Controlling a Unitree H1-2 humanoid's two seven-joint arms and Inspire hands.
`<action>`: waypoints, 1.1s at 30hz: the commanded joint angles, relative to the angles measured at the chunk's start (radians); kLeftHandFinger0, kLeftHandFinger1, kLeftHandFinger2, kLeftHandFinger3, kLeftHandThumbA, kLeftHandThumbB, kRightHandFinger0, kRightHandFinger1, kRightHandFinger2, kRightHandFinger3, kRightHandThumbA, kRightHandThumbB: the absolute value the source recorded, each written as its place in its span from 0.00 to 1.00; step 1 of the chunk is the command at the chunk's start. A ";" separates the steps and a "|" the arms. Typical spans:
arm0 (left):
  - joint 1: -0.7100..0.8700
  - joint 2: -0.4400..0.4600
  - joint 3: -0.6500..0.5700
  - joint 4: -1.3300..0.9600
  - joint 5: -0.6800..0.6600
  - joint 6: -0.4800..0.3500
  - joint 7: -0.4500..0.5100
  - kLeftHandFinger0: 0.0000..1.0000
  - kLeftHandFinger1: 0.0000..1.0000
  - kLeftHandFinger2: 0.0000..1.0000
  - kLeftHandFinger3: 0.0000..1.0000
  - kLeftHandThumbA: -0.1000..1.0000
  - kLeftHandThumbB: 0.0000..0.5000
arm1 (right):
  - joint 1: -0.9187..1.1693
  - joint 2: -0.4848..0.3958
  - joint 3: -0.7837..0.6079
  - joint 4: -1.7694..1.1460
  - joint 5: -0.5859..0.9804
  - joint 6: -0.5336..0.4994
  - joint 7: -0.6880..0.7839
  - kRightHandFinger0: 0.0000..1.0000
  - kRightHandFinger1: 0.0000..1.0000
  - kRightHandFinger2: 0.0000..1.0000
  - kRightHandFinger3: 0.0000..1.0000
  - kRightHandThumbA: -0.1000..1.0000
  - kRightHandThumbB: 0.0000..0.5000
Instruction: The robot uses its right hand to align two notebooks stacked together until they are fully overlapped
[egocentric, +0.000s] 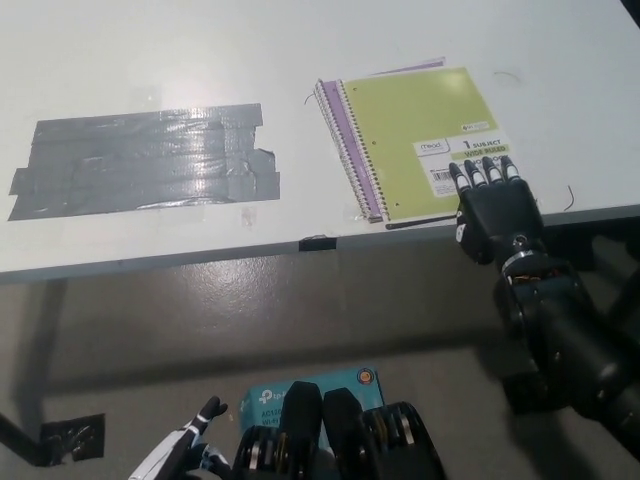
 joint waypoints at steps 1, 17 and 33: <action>-0.010 -0.003 0.003 -0.035 -0.006 -0.002 -0.017 0.47 0.40 0.31 1.00 1.00 1.00 | -0.048 -0.042 0.010 0.014 -0.025 -0.050 0.034 1.00 1.00 1.00 1.00 1.00 0.78; -0.011 -0.017 0.011 -0.031 -0.016 0.000 -0.018 0.36 0.32 0.30 0.99 1.00 1.00 | -0.075 -0.007 0.014 0.008 -0.040 -0.084 0.051 1.00 1.00 1.00 1.00 1.00 0.86; -0.004 -0.019 0.003 -0.036 -0.003 -0.013 -0.017 0.31 0.31 0.30 0.97 1.00 1.00 | -0.078 0.008 0.007 0.002 -0.071 -0.058 0.097 1.00 1.00 1.00 1.00 1.00 0.81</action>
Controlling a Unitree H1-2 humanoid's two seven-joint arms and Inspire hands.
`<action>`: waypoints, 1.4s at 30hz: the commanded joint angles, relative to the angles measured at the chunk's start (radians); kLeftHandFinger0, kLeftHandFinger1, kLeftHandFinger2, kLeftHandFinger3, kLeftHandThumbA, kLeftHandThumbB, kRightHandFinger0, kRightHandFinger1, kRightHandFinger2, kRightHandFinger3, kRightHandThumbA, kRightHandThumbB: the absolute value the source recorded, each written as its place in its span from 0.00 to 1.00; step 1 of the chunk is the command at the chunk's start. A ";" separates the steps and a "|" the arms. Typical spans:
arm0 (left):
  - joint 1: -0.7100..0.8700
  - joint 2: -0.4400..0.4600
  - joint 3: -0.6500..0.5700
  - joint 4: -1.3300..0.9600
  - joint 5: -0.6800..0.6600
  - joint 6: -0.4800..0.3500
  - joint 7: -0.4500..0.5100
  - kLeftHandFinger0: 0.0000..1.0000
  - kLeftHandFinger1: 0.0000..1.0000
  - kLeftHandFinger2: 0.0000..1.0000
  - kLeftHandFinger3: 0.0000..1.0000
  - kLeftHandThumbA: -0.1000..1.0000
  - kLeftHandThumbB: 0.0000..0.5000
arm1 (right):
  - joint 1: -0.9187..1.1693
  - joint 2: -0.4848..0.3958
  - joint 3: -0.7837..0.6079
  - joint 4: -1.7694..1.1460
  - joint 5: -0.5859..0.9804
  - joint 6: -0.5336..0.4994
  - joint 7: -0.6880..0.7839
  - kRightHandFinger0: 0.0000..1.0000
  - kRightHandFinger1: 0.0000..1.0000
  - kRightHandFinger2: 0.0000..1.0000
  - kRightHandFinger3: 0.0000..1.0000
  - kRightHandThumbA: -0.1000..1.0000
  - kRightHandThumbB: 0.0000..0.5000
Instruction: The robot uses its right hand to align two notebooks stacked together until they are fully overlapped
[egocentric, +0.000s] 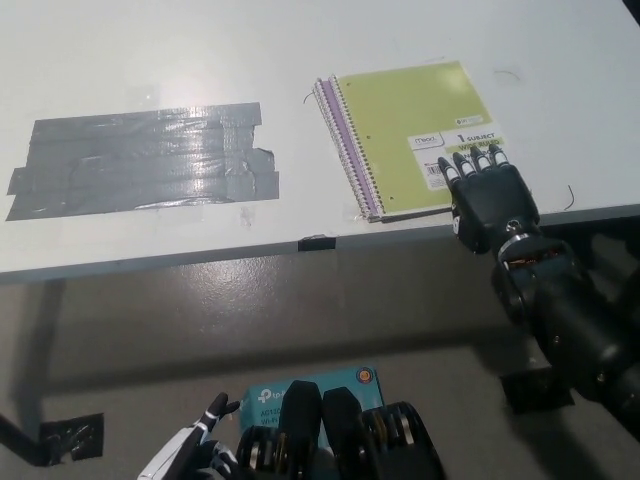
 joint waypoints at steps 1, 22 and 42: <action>0.000 0.004 0.006 -0.030 -0.006 -0.011 -0.015 0.31 0.30 0.30 0.97 1.00 1.00 | -0.036 0.001 -0.002 -0.012 -0.020 0.011 0.037 1.00 1.00 1.00 1.00 1.00 0.80; -0.015 -0.004 -0.017 -0.024 -0.001 -0.034 -0.022 0.27 0.28 0.30 0.94 1.00 1.00 | -0.035 -0.007 0.013 -0.015 -0.042 -0.060 -0.021 1.00 1.00 1.00 1.00 1.00 0.81; -0.007 -0.005 -0.017 -0.017 -0.003 -0.036 -0.023 0.27 0.27 0.28 0.92 1.00 1.00 | -0.053 0.026 0.045 -0.029 -0.061 -0.063 -0.010 1.00 1.00 1.00 1.00 1.00 0.87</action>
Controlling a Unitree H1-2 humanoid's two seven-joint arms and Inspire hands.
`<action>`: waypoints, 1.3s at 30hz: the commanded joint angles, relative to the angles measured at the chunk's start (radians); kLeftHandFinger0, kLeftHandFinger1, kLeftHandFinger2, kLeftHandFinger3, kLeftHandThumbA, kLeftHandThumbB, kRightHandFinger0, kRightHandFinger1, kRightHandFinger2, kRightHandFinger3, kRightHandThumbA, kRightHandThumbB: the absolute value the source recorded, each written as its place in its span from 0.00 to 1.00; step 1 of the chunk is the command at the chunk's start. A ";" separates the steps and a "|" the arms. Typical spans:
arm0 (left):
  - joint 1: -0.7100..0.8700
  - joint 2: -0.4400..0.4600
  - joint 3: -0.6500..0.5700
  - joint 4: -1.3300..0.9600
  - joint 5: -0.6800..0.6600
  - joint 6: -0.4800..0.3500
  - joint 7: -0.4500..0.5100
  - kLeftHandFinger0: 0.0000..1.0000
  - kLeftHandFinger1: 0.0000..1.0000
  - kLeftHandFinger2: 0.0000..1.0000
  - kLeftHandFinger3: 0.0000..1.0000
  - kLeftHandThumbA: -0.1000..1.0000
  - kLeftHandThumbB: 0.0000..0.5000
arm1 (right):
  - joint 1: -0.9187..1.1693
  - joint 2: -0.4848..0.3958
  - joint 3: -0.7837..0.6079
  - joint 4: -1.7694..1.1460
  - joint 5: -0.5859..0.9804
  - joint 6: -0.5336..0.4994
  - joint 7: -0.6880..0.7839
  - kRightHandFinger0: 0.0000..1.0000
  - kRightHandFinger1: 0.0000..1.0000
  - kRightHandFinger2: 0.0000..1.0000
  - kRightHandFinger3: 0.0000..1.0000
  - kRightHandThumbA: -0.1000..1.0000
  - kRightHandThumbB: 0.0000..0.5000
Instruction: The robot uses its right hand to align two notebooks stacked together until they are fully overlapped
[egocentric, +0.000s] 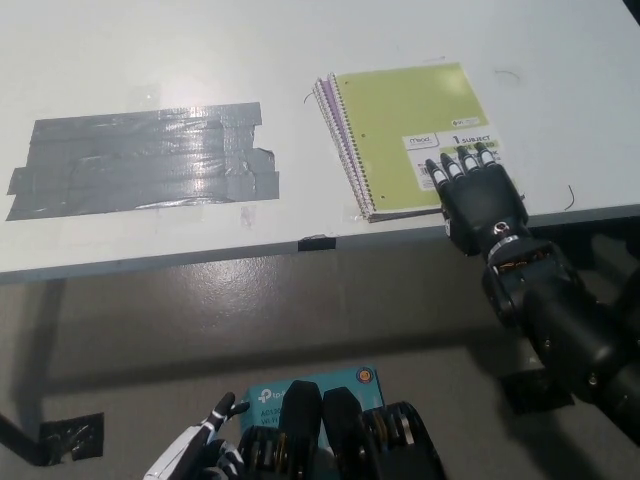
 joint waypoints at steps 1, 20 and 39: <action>-0.005 0.002 -0.004 -0.009 -0.005 -0.031 -0.025 0.30 0.29 0.31 0.92 1.00 1.00 | -0.044 0.019 0.009 -0.025 -0.011 -0.047 0.004 1.00 1.00 1.00 1.00 1.00 0.85; 0.019 0.009 -0.005 -0.002 0.004 -0.043 -0.020 0.27 0.27 0.30 0.94 1.00 1.00 | -0.016 -0.020 0.003 -0.028 -0.051 -0.008 -0.028 1.00 1.00 1.00 1.00 1.00 0.93; 0.055 0.016 -0.007 -0.014 0.004 -0.021 -0.030 0.28 0.29 0.33 0.93 1.00 1.00 | -0.016 -0.038 -0.017 -0.097 -0.111 0.023 -0.004 1.00 1.00 1.00 1.00 1.00 1.00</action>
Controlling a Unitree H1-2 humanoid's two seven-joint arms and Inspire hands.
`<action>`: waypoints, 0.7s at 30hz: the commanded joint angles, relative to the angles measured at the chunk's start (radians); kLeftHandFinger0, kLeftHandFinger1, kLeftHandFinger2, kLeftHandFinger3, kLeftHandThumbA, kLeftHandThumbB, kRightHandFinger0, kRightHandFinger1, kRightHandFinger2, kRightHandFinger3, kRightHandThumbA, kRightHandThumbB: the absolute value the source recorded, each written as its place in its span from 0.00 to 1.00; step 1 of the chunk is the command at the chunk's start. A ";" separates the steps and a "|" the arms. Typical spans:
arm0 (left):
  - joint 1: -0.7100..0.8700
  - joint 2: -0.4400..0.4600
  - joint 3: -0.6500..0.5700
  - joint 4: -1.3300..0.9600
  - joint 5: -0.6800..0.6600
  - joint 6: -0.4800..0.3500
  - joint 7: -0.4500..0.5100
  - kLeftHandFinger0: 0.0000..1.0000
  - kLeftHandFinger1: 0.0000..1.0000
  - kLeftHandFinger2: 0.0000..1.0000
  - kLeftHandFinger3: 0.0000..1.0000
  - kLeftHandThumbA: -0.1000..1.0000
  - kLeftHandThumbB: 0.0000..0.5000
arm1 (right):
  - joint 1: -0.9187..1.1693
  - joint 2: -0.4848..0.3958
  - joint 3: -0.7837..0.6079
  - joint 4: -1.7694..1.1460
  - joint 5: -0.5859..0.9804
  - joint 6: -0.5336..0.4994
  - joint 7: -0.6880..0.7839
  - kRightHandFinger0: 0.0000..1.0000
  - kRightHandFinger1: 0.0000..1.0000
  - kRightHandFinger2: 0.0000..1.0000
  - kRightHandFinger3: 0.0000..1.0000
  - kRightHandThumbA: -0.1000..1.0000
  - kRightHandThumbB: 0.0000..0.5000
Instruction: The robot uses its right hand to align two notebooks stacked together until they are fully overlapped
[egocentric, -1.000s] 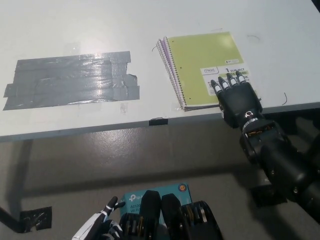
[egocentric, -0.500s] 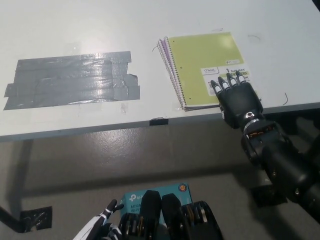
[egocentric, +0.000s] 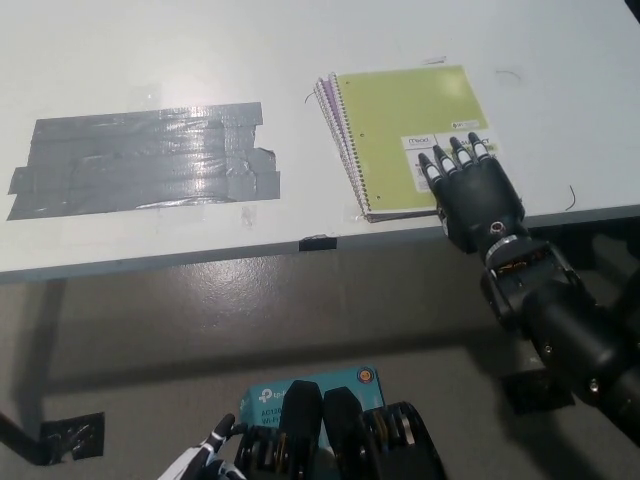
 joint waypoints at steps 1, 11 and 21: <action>0.014 0.012 0.001 -0.020 0.001 -0.007 -0.016 0.28 0.29 0.33 0.93 1.00 1.00 | -0.022 -0.025 -0.019 -0.043 -0.029 0.012 0.009 1.00 1.00 1.00 1.00 1.00 1.00; 0.023 0.013 0.005 -0.011 0.006 -0.010 -0.017 0.25 0.29 0.35 0.97 1.00 1.00 | -0.018 -0.058 -0.110 -0.155 0.072 -0.014 0.155 1.00 1.00 1.00 1.00 1.00 0.55; 0.037 0.014 0.019 0.010 -0.005 -0.024 -0.017 0.23 0.27 0.30 0.90 1.00 1.00 | -0.128 -0.102 -0.188 -0.353 0.246 0.171 0.820 1.00 1.00 1.00 1.00 1.00 1.00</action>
